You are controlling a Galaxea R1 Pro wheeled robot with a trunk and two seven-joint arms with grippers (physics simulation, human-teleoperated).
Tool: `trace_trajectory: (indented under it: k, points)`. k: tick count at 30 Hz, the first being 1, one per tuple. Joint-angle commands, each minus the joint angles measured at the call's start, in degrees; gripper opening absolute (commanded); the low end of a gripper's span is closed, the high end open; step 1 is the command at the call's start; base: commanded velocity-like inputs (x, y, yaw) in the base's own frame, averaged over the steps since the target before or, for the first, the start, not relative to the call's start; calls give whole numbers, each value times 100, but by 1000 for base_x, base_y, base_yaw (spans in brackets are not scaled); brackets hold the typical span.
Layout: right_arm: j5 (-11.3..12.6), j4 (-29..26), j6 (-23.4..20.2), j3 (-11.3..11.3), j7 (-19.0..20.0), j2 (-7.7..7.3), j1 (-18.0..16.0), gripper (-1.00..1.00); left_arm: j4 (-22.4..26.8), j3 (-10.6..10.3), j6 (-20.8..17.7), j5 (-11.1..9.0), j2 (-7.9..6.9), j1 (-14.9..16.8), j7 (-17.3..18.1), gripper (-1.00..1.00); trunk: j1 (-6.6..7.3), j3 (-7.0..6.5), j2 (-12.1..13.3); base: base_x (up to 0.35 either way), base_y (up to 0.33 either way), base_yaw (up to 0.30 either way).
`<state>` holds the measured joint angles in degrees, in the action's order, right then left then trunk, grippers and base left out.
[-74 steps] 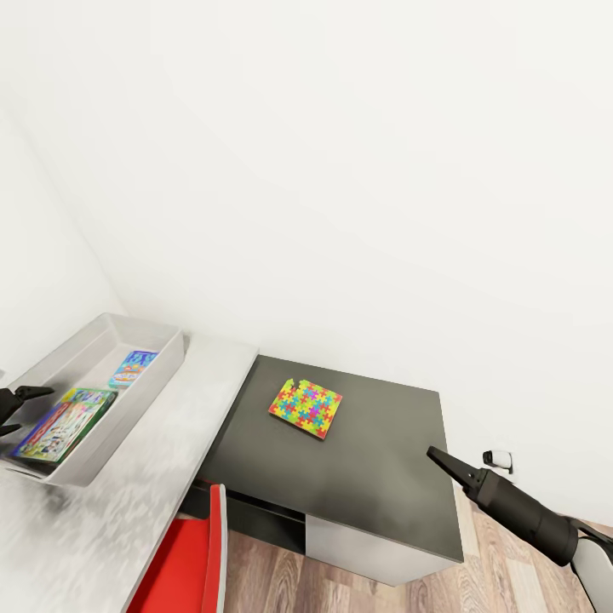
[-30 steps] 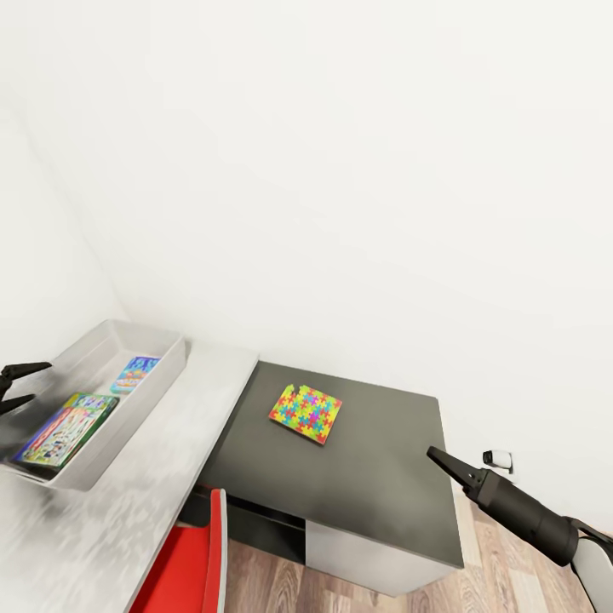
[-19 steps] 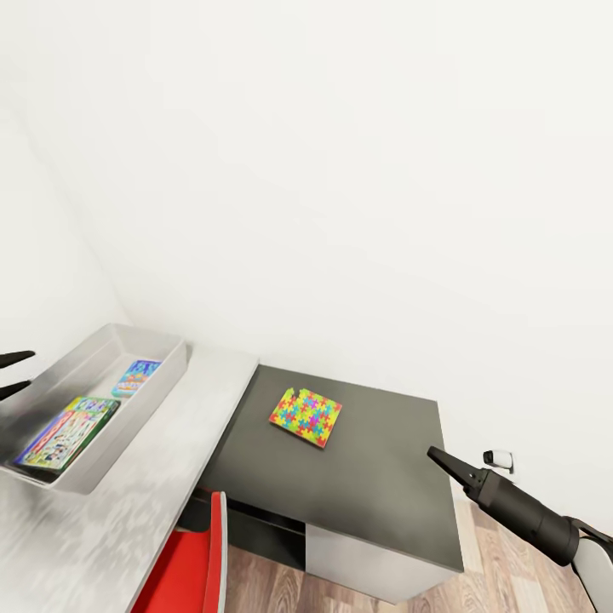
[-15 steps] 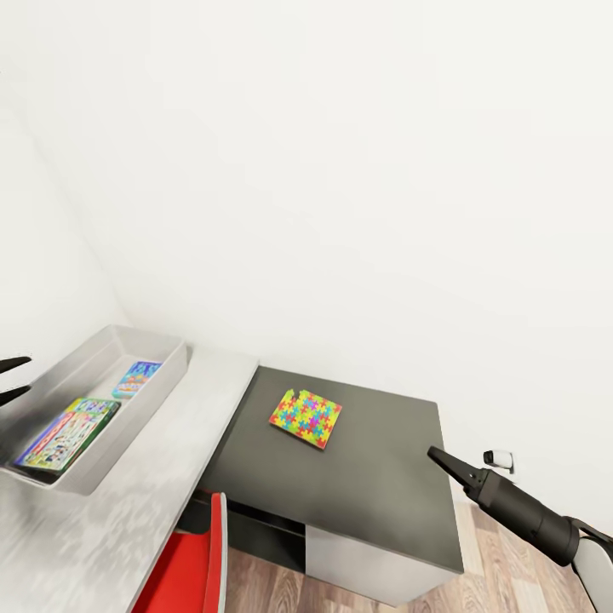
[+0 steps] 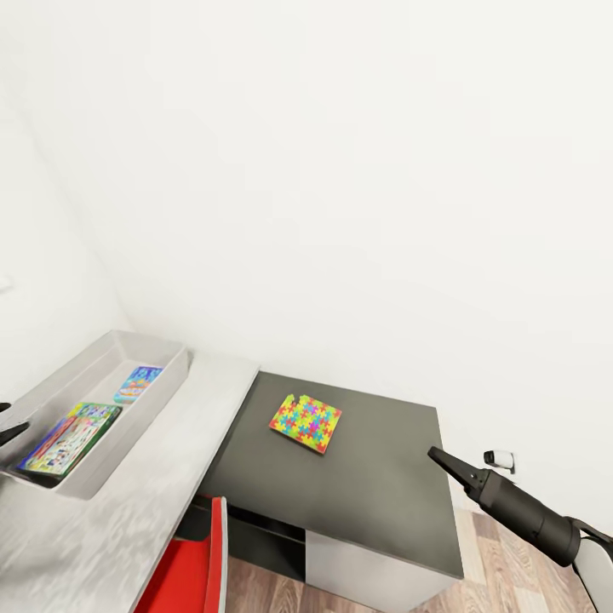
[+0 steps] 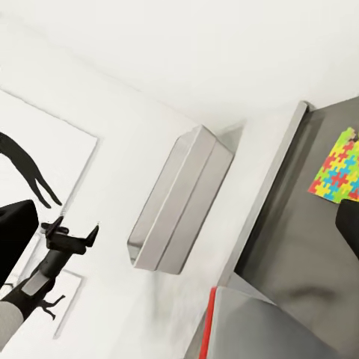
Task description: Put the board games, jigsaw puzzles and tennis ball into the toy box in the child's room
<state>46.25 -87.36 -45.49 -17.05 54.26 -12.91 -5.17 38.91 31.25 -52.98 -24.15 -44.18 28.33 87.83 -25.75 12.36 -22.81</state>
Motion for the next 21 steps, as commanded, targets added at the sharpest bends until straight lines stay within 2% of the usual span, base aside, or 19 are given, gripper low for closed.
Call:
trace_trajectory:
  k: [1, 4, 8, 21]
  points:
    - [16, -1, -31, -4, 10, -3, -4, 100, -2, 5, -1, 6, -1, -83, 125, 100, -4, 1, -11, 0, 0, 0]
    - [16, 3, -21, -7, 21, -6, -5, 100, -9, 23, 213, 2, 5, -415, 217, 100, -4, -27, -11, 0, 0, 0]
    - [16, 49, -15, -8, 22, -9, -2, 100, -10, 43, 314, -29, 0, -569, 217, 100, -4, -55, -11, 0, 0, 0]
    - [4, 92, 143, -1, -22, 31, -2, 100, 30, 8, 355, -34, 76, -626, 217, 100, -4, -69, -11, 0, 0, 0]
